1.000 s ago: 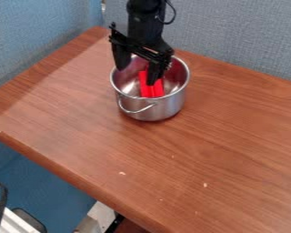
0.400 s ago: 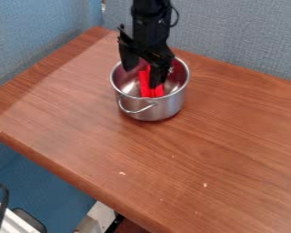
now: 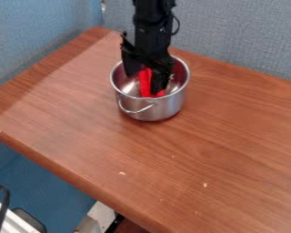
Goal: Put the red object in the metal pot
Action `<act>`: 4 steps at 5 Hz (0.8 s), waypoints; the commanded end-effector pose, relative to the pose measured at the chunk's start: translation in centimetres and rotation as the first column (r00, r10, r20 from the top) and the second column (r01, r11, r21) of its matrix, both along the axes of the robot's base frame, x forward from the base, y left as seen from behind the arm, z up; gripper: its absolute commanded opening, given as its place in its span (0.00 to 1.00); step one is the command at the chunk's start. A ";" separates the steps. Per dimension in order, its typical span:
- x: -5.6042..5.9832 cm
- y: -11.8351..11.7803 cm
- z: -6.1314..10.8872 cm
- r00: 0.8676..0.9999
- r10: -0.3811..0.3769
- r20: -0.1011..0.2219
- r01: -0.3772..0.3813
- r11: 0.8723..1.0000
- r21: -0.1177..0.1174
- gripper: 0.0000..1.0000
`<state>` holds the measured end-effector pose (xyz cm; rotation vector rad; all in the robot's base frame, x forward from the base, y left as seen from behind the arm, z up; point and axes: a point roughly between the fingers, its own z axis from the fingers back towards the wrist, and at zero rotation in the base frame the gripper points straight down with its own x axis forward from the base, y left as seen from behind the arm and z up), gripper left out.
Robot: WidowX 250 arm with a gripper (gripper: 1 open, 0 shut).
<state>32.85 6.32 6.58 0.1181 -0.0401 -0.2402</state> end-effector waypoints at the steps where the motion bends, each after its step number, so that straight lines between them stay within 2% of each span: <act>1: 0.7 0.9 2.2 0.998 -0.023 0.053 0.023 1.000 0.007 1.00; 2: -0.1 0.7 2.3 0.999 -0.004 0.050 0.004 1.000 0.004 0.00; 3: -1.0 0.5 2.5 0.999 0.017 0.044 -0.017 1.000 -0.001 0.00; 4: -1.8 0.2 3.4 0.998 0.038 0.054 -0.038 0.999 -0.011 0.00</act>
